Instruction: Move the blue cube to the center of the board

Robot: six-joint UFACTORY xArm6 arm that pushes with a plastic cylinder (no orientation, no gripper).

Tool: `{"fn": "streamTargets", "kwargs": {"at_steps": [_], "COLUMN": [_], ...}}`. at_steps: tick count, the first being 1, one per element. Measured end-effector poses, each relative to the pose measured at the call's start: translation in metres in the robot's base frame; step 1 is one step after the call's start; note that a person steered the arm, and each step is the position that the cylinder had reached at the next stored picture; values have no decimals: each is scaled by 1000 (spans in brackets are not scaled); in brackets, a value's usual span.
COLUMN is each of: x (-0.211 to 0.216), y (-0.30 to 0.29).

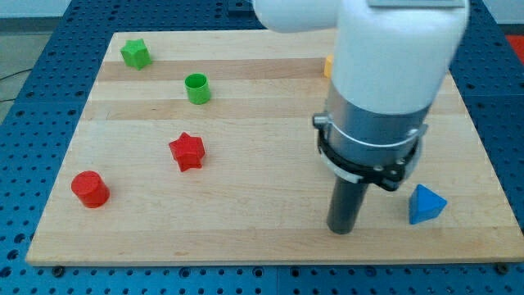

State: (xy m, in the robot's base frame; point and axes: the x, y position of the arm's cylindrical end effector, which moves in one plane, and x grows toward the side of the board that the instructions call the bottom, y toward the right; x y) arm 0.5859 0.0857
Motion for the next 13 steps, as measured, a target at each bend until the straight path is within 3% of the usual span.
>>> {"fn": "streamTargets", "kwargs": {"at_steps": [1, 3, 7, 9, 11, 13], "x": [-10, -95, -90, -39, -81, -66], "y": [38, 39, 33, 27, 13, 29]}}
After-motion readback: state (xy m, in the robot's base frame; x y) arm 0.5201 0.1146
